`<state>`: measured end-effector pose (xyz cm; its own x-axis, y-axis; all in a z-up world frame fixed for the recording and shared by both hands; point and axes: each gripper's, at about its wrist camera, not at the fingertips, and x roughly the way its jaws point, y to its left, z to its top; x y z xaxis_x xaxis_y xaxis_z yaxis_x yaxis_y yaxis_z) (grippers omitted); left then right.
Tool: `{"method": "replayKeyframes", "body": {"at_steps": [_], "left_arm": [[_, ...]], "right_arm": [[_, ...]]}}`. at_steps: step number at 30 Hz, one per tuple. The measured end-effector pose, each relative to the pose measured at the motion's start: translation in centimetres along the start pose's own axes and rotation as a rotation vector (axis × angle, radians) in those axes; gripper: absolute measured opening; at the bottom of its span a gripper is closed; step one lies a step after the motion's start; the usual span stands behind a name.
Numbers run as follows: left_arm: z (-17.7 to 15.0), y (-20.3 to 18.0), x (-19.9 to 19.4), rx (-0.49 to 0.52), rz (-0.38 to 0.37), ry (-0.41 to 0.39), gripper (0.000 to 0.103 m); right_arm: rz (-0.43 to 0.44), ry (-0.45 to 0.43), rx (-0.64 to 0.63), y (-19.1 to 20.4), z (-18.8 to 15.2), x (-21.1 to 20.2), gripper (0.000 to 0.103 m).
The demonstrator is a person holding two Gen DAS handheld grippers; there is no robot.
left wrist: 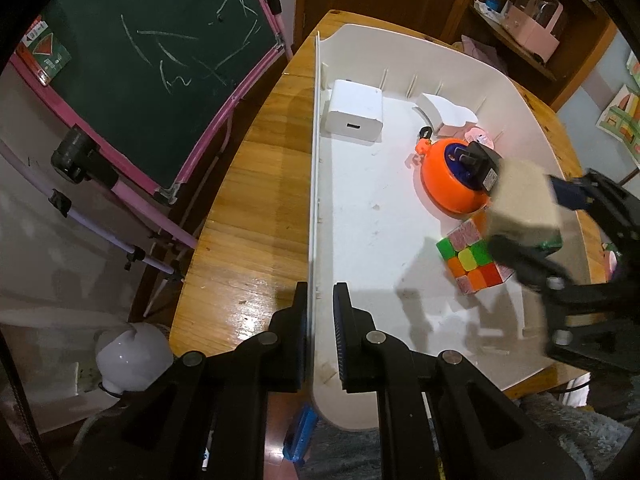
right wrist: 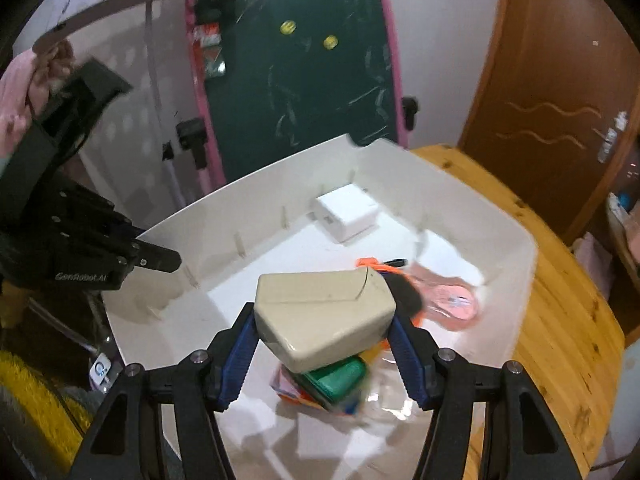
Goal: Organize rigid objects
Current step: 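Lower the beige piece beside the cube and open the right gripper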
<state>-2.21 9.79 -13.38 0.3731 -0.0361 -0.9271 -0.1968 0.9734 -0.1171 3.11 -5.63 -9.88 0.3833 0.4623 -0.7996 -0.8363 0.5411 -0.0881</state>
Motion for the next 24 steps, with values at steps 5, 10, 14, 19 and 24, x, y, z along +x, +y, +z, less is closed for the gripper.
{"method": "replayKeyframes", "body": {"at_steps": [5, 10, 14, 19, 24], "left_arm": [[0.1, 0.1, 0.1, -0.012, -0.006, -0.004, 0.012], [0.2, 0.0, 0.2, -0.008, -0.004, -0.003, 0.012], [0.3, 0.1, 0.3, -0.007, -0.003, -0.001, 0.012], [0.3, 0.1, 0.2, -0.007, -0.003, -0.002, 0.012], [0.3, 0.1, 0.3, -0.002, 0.003, 0.001, 0.012]], "right_arm": [[0.033, 0.104, -0.041, 0.9, 0.7, 2.3, 0.063], [0.045, 0.143, -0.044, 0.9, 0.6, 2.8, 0.063], [0.037, 0.145, -0.048, 1.0, 0.6, 2.8, 0.064], [0.021, 0.117, -0.025, 0.8, 1.0, 2.0, 0.067], [0.012, 0.064, 0.037, 0.3, 2.0, 0.2, 0.067]]}}
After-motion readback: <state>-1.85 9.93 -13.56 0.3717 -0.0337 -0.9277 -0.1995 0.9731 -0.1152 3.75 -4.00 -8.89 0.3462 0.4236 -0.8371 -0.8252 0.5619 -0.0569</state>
